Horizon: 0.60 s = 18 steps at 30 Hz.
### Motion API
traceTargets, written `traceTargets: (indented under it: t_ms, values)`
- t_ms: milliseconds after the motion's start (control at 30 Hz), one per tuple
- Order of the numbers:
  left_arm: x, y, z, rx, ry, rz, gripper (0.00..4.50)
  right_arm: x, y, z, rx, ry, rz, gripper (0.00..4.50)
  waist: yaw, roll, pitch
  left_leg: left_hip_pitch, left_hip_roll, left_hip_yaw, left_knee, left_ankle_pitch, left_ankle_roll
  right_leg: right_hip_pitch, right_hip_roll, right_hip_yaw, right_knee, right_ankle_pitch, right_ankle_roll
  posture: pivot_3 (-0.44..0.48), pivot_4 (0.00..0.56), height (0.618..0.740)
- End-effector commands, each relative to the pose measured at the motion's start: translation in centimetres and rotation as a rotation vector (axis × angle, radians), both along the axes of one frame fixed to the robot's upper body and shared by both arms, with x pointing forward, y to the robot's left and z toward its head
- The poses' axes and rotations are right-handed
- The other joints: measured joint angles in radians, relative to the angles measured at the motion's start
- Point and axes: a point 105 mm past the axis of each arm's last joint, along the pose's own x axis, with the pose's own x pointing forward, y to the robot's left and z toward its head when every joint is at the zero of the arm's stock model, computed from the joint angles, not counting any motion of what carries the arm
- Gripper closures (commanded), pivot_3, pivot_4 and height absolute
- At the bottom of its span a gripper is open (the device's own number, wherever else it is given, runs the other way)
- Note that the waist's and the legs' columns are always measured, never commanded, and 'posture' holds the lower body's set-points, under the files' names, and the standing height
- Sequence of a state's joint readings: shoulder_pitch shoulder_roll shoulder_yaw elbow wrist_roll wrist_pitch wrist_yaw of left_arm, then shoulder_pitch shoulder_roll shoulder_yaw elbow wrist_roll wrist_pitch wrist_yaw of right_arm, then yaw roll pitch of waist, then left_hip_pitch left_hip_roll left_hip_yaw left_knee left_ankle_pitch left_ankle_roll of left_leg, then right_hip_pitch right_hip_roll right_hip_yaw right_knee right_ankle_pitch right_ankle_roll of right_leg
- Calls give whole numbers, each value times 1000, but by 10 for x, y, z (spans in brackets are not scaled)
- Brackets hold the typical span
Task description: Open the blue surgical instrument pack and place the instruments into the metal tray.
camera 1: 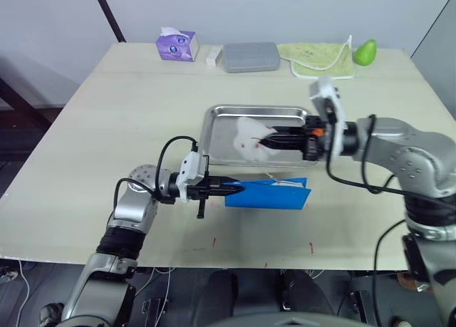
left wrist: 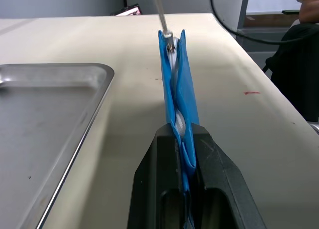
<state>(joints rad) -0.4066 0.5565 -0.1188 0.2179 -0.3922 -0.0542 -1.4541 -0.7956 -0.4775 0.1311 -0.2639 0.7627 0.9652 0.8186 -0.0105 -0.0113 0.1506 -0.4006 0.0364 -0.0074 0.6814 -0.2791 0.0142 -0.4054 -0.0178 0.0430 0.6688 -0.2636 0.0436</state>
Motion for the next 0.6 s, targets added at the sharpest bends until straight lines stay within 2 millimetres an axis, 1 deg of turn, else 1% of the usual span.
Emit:
traceTargets:
  t_ms: [33, 100, 233, 267, 333, 400, 433, 500, 567, 600]
  values:
    - [-5, 0, -13, 49, 28, -11, 4500, 1, 16, 10, 34, -81, 31, 4333, -1, 0, 0, 0, 0, 0, 0, 0, 0, 0, 0, 0, 0, 0, 0, 0, 150, 740]
    - [-4, -1, -14, 48, 29, -6, 4500, 1, 20, 4, 26, -82, 45, 4333, -1, 0, 0, 0, 0, 0, 0, 0, 0, 0, 0, 0, 0, 0, 0, 0, 150, 740]
    - [0, -4, -14, 41, 31, 19, 4500, 0, 22, 3, 30, -85, 60, 4333, 0, 0, 0, 0, 0, 0, 0, 0, 0, 0, 0, 0, 0, 0, 0, 0, 150, 740]
    - [2, -5, -14, 36, 32, 25, 4500, -3, 22, 4, 34, -88, 75, 4333, 0, 0, 0, 0, 0, 0, 0, 0, 0, 0, 0, 0, 0, 0, 0, 0, 150, 740]
    - [4, -7, -12, 17, 34, 39, 4500, -16, 19, 2, 28, -97, 137, 4333, 2, 0, 0, 0, 0, 0, 0, 0, 0, 0, 0, 0, 0, 0, 0, 0, 150, 740]
    - [5, -7, -12, 11, 37, 44, 4500, -38, 14, -10, -26, -93, 240, 4333, 6, 0, 0, 0, 0, 0, 0, 0, 0, 0, 0, 0, 0, 0, 0, 0, 150, 740]
    - [5, -7, -13, 12, 38, 44, 4500, -45, 12, -15, -43, -81, 267, 4333, 7, 0, 0, 0, 0, -1, 0, 0, 0, 0, -1, 0, 0, 0, 0, 0, 150, 740]
    - [6, -6, -13, 11, 42, 46, 4500, -52, 11, -30, -110, -82, 297, 4333, 4, 0, 0, 0, 0, 0, 0, 0, 0, 0, -1, 0, 0, 0, 0, 0, 150, 740]
    - [7, -5, -12, 8, 44, 48, 4500, -55, 10, -38, -155, -87, 313, 4333, 2, 0, 0, 0, -1, 0, 0, 0, 0, 0, -1, 0, 1, 0, 0, 0, 150, 740]
    - [7, -5, -12, 10, 43, 45, 4500, -54, 10, -47, -198, -102, 322, 4333, 1, 0, 0, 1, -1, 0, 0, 0, 0, 0, -1, 0, 1, 0, 0, 0, 150, 740]
